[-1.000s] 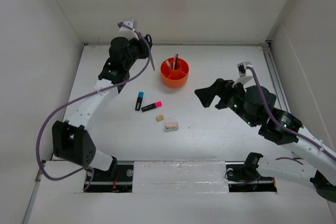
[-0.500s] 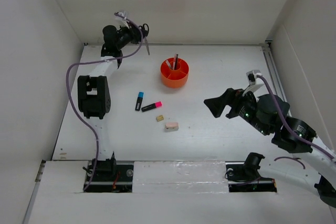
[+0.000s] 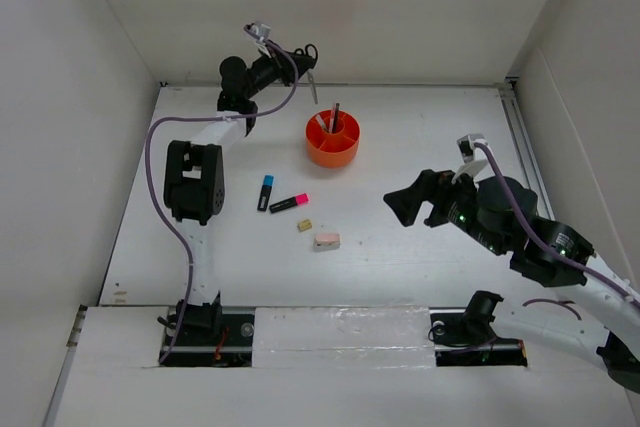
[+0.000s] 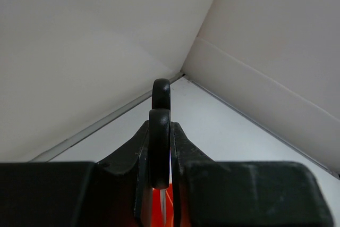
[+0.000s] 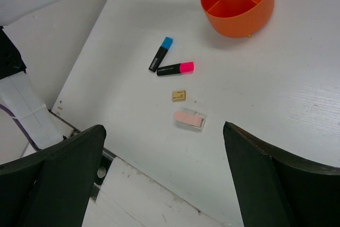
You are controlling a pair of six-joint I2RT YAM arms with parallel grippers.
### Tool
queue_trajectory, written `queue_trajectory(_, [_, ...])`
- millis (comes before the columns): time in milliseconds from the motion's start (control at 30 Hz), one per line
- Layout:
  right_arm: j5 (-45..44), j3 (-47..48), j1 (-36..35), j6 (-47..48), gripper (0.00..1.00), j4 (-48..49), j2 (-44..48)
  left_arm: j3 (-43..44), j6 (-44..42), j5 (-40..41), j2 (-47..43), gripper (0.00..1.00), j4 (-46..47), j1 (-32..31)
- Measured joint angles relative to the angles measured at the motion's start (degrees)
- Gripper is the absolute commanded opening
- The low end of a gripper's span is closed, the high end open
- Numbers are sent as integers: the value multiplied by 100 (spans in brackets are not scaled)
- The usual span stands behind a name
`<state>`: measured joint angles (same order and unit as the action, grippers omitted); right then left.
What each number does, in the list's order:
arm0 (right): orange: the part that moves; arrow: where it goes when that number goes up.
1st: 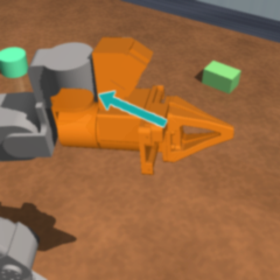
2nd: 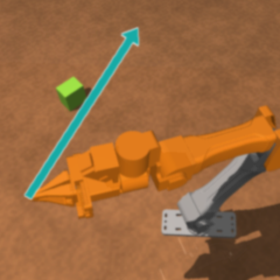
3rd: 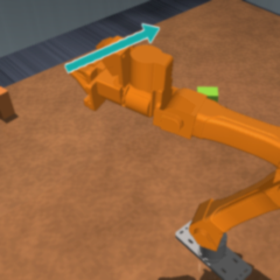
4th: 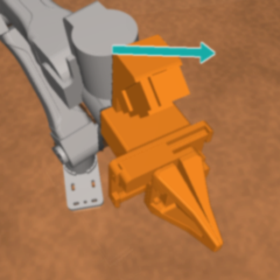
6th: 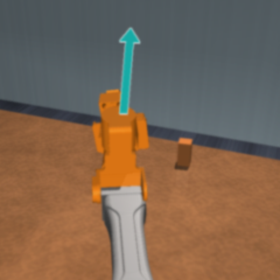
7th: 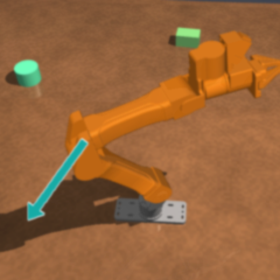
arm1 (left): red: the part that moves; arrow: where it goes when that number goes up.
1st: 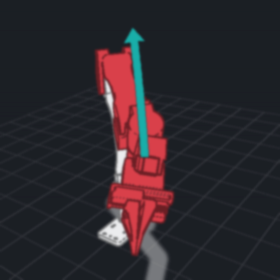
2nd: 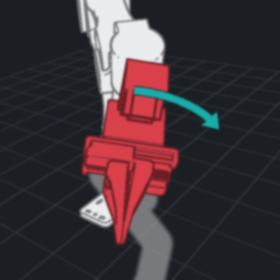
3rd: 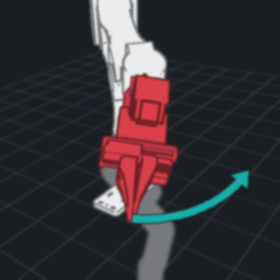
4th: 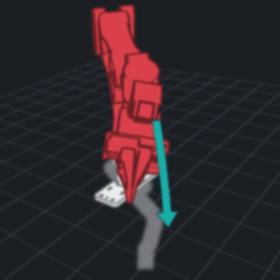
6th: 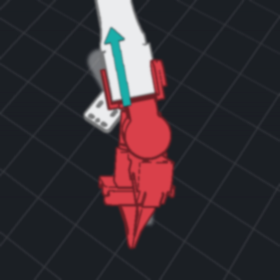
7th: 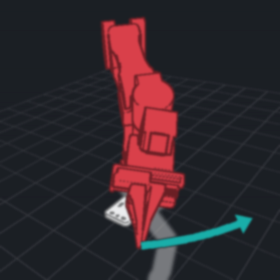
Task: Sort the stationery into containers
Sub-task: Place the scissors in the storage box.
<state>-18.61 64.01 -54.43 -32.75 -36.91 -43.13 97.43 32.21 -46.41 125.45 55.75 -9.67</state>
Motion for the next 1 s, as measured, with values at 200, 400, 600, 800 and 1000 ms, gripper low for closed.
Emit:
queue_trajectory(200, [42,-11,0,0,98,-13,50,0,101,0,170,0,404,-146])
queue_trajectory(400, [46,-22,0,0,98,-46,219,2,184,17,573,0,597,-267])
queue_trajectory(600, [46,-101,0,0,98,-76,350,0,168,48,782,0,538,-365])
queue_trajectory(800, [48,-164,0,0,97,-127,389,-83,98,157,782,0,651,-446])
queue_trajectory(1000, [48,-254,0,0,97,-146,492,-555,55,184,782,0,809,-452])
